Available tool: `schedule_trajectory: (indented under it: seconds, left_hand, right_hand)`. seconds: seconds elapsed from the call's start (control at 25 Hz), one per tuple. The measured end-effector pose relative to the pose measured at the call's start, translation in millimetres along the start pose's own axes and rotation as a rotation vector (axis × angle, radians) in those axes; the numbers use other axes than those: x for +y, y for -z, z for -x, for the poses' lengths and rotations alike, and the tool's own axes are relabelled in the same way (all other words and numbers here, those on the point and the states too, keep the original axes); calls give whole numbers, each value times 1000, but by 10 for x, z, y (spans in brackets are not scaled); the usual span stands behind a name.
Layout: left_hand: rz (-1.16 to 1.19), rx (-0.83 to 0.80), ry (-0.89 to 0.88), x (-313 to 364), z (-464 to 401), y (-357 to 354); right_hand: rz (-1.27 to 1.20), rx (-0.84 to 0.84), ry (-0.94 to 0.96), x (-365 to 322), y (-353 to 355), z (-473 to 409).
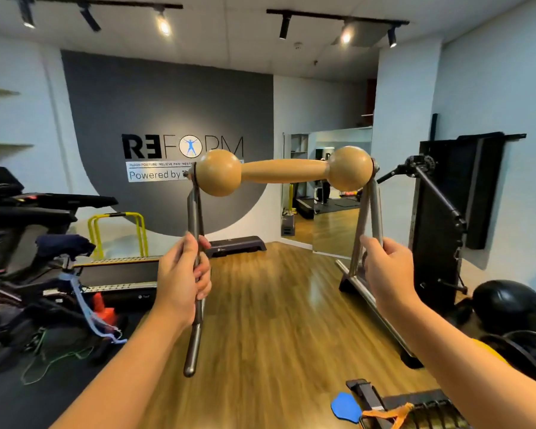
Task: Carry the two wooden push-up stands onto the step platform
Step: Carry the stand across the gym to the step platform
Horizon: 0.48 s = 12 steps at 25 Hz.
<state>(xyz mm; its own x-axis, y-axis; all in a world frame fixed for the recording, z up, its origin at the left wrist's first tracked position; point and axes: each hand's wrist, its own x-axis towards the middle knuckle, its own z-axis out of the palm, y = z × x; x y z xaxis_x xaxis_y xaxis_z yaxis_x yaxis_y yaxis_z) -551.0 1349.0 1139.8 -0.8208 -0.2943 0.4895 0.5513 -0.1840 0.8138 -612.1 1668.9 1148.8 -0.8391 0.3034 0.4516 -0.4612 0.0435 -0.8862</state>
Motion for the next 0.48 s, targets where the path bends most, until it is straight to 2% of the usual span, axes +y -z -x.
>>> schedule_trajectory:
  seconds: [0.16,0.48]
  left_hand:
    - [-9,-25,30,-309,-624,133]
    - [-8,30,58,-1059,-2376,732]
  right_hand:
    - [-44,-12,-39,460,-507,-538]
    - [-93,-129,-54,1271,-1962,-1942]
